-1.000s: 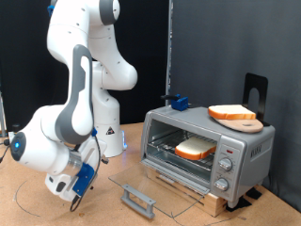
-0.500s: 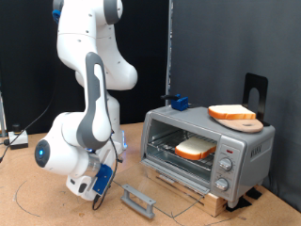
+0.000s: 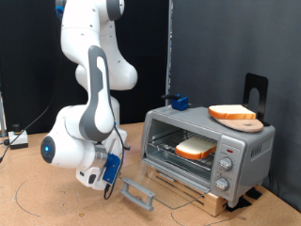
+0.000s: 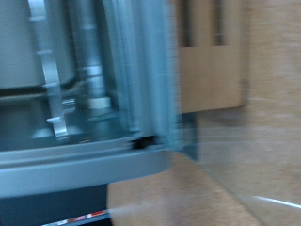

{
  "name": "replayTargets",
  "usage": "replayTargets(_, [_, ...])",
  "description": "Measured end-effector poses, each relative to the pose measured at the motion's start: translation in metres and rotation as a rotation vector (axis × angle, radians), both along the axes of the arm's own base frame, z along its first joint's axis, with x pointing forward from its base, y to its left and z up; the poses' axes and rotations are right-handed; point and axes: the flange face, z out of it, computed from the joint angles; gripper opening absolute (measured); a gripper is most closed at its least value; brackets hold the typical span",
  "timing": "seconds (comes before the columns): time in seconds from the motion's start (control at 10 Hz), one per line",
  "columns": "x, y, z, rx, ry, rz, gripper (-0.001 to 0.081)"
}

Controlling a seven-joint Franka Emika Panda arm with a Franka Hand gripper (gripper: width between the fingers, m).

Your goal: Make a piece of toast with the oven

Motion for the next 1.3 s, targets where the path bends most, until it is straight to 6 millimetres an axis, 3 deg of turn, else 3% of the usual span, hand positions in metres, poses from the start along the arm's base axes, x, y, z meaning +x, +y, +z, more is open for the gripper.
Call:
replayTargets(0.4, [-0.004, 0.007, 0.045, 0.098, -0.025, 0.058, 0.0807])
replayTargets(1.3, [-0.037, 0.079, 0.106, 0.130, -0.020, 0.139, 0.0807])
